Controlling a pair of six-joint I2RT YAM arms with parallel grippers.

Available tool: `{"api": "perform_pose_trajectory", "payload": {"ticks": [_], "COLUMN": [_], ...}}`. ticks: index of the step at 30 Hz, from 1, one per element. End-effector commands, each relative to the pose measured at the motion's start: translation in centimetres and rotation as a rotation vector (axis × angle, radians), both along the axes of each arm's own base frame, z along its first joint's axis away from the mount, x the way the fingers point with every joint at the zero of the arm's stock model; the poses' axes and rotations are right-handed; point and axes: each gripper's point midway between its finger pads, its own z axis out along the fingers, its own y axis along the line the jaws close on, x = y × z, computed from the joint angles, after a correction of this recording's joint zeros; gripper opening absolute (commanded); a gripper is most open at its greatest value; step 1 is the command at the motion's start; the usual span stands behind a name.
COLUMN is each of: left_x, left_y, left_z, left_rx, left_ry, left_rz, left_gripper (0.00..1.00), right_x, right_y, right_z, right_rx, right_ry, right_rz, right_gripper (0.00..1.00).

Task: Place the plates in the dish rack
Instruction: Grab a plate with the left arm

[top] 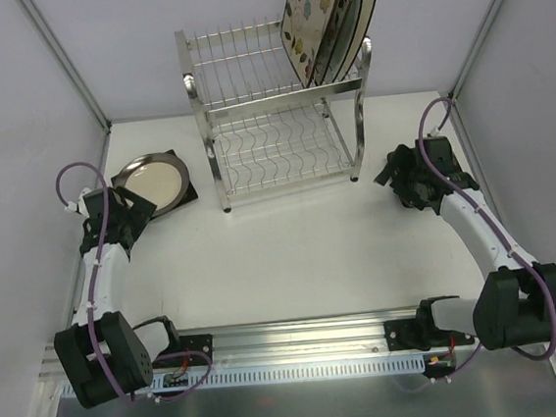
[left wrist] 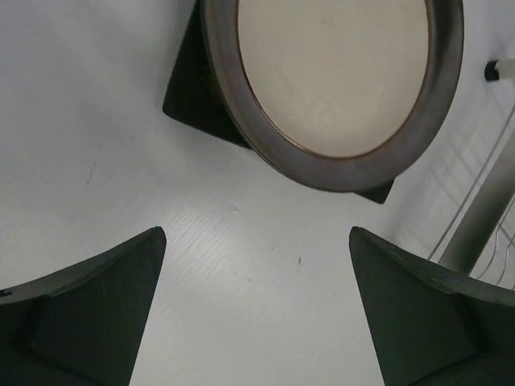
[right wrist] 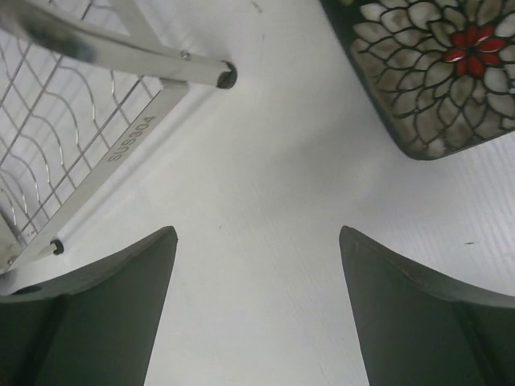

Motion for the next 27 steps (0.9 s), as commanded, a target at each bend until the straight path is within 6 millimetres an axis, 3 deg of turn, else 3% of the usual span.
{"api": "perform_pose_trajectory", "payload": {"ticks": [1, 5, 9, 13, 22, 27], "left_x": [2.9, 4.8, 6.7, 7.8, 8.6, 8.4], "left_y": [1.8, 3.3, 4.0, 4.0, 4.0, 4.2], "left_z": [2.4, 2.2, 2.7, 1.5, -2.3, -3.0], "left_rx": [-0.039, -0.064, -0.072, -0.109, -0.178, -0.193], "left_ry": [-0.129, -0.165, -0.204, -0.182, -0.124, -0.127], "left_rz": [0.061, 0.081, 0.074, 0.064, 0.091, 0.116], "left_gripper": [0.99, 0.97, 0.93, 0.90, 0.79, 0.77], "right_x": [0.4, 0.2, 0.0, -0.1, -0.2, -0.2], "right_y": [1.9, 3.9, 4.5, 4.8, 5.4, 5.3], "right_z": [3.0, 3.9, 4.2, 4.8, 5.4, 5.6], "right_rx": [0.006, 0.022, 0.025, 0.022, 0.032, 0.023], "right_ry": [-0.089, -0.135, -0.156, -0.176, -0.208, -0.216], "right_rz": [0.113, 0.208, 0.248, 0.270, 0.311, 0.314], "right_gripper": [0.86, 0.88, 0.90, 0.92, 0.92, 0.92]}}
